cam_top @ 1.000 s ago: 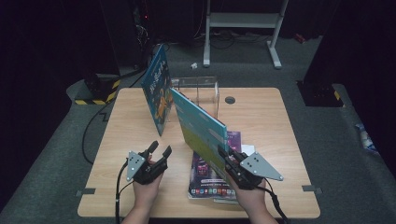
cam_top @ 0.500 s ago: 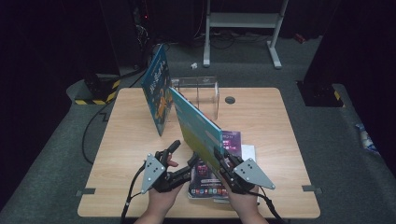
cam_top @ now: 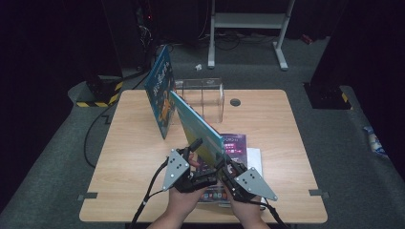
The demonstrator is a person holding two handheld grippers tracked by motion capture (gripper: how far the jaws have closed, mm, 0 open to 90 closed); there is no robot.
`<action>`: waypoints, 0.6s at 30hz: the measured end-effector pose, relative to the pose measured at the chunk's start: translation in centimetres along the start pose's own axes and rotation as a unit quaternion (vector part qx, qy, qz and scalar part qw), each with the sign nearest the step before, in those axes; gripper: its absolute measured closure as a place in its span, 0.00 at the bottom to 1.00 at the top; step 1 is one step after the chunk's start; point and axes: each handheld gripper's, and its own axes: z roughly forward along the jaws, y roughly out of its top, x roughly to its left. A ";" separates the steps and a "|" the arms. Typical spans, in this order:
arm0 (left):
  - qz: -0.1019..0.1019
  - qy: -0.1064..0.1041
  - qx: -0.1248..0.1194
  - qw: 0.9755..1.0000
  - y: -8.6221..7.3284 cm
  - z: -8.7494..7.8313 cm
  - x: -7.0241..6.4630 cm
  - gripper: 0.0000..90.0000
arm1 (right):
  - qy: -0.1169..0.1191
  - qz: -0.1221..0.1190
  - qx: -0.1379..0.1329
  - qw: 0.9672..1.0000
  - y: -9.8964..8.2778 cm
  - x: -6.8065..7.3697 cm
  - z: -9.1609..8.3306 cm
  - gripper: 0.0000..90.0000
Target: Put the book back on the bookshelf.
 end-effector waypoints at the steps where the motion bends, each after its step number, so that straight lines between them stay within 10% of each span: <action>1: -0.005 0.002 0.003 1.000 0.0 0.1 0.0 0.18 | 0.001 0.000 0.000 1.000 0.0 0.0 0.0 0.89; 18: -0.008 0.013 0.015 1.000 -0.4 0.3 -0.2 0.18 | 0.038 0.020 0.036 0.998 -1.2 -0.2 -0.5 0.75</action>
